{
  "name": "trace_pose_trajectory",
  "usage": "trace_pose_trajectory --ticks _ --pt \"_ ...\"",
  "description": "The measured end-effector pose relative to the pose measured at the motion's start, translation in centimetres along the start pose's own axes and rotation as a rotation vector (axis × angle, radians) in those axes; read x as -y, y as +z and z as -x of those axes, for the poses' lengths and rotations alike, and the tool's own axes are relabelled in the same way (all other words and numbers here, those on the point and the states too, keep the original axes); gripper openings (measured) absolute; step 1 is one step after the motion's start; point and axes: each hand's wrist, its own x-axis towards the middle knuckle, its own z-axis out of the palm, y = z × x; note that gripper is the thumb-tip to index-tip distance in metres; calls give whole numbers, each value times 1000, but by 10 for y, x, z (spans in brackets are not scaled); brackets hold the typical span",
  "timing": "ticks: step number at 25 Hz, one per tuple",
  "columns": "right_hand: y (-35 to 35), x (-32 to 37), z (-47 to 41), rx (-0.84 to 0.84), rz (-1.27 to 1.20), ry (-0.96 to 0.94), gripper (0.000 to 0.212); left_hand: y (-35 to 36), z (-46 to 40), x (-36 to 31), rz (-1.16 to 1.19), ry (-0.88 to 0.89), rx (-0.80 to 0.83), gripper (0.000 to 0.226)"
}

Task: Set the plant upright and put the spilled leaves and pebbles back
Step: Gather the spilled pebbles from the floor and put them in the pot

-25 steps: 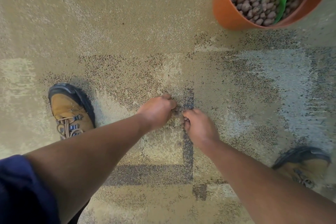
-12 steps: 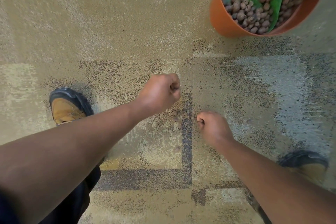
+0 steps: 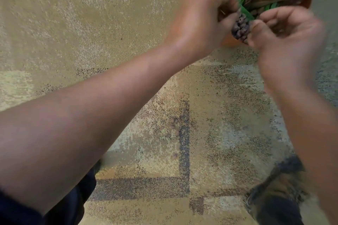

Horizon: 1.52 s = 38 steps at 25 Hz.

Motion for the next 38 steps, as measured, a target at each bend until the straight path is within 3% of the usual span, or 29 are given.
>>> trace_pose_trajectory --ticks 4,7,9,13,15,19,21,24,27,29,34,36,38 --pt "3 -20 -27 137 146 136 36 13 -17 11 -178 -52 96 19" --pt "-1 -32 -11 54 188 -46 33 12 7 23 -59 28 -11 22" --pt "-1 -46 17 92 192 -119 26 15 40 40 -40 -31 40 24" --pt "3 -108 77 542 557 153 21 31 132 85 -262 -347 560 50" --pt "0 -137 106 730 702 370 14 39 176 101 -344 -445 747 49" --pt "9 -165 177 1048 692 639 26 50 239 112 -398 -579 926 22" --pt "24 -167 215 1114 653 754 34 53 252 112 -419 -640 956 8" --pt "54 -166 258 929 481 887 39 56 252 115 -382 -706 947 13" --pt "81 -158 264 535 279 1024 20 54 249 117 -244 -834 935 19" --pt "89 -154 257 379 191 1092 11 51 251 118 -106 -925 892 14" --pt "80 -151 238 328 112 1076 16 52 242 111 146 -1040 569 13" --pt "81 -150 236 393 162 990 28 55 235 111 26 -958 507 16" --pt "85 -151 240 502 326 850 39 55 228 114 -134 -767 506 20"
